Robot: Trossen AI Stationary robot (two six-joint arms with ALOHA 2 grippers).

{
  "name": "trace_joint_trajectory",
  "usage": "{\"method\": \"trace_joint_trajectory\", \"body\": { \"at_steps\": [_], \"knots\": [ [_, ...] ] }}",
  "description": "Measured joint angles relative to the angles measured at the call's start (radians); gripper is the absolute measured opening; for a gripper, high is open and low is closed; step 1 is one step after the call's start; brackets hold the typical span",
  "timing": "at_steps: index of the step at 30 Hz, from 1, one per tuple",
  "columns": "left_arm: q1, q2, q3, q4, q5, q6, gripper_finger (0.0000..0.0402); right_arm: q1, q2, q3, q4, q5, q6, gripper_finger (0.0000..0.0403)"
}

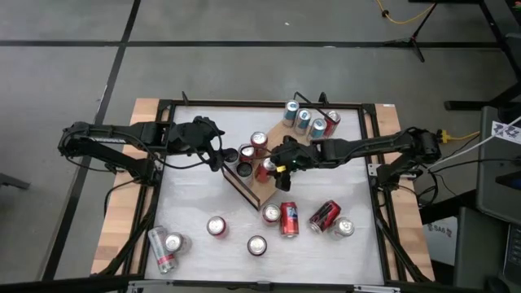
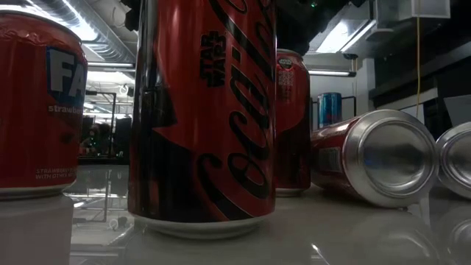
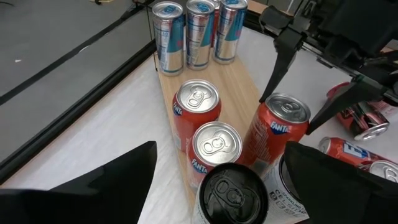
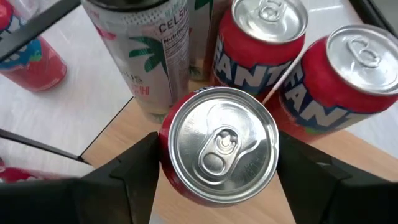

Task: Place canned beverage on shelf
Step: Put the orange soda can on the shelf aligned with the other orange soda can

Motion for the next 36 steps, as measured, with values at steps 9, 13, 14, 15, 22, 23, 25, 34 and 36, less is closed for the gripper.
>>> {"method": "trace_joint_trajectory", "body": {
  "at_steps": [9, 13, 14, 15, 22, 23, 25, 34, 36],
  "knots": [
    [0.0, 0.0, 0.0, 0.0, 0.0, 0.0, 0.0346, 0.0, 0.017, 0.0, 0.01, 0.004, -0.035, 0.0262],
    [0.0, 0.0, 0.0, 0.0, 0.0, 0.0, 0.0346, 0.001, 0.031, 0.003, 0.019, 0.005, -0.047, 0.0262],
    [0.0, 0.0, 0.0, 0.0, 0.0, 0.0, 0.0346, 0.001, 0.033, 0.004, 0.024, 0.005, -0.047, 0.0262],
    [0.0, 0.0, 0.0, -0.001, 0.0, 0.0, 0.0346, 0.001, 0.033, 0.004, 0.021, 0.005, -0.047, 0.0262],
    [0.0, 0.0, 0.0, -0.002, 0.0, 0.0, 0.0346, 0.001, 0.035, 0.002, 0.047, 0.004, -0.048, 0.0263],
    [0.0, 0.0, 0.0, -0.002, 0.0, 0.0, 0.0346, 0.001, 0.035, 0.002, 0.048, 0.004, -0.048, 0.0266],
    [0.0, 0.0, 0.0, -0.002, 0.0, 0.0, 0.0346, 0.001, 0.035, 0.001, 0.047, 0.004, -0.048, 0.0277],
    [0.0, 0.0, 0.0, -0.002, 0.0, 0.0, 0.0346, 0.001, 0.035, 0.0, 0.056, 0.001, -0.048, 0.0335],
    [0.0, 0.0, 0.0, -0.002, 0.0, 0.0, 0.0346, 0.0, 0.035, 0.0, 0.056, 0.001, -0.048, 0.0346]
  ]
}}
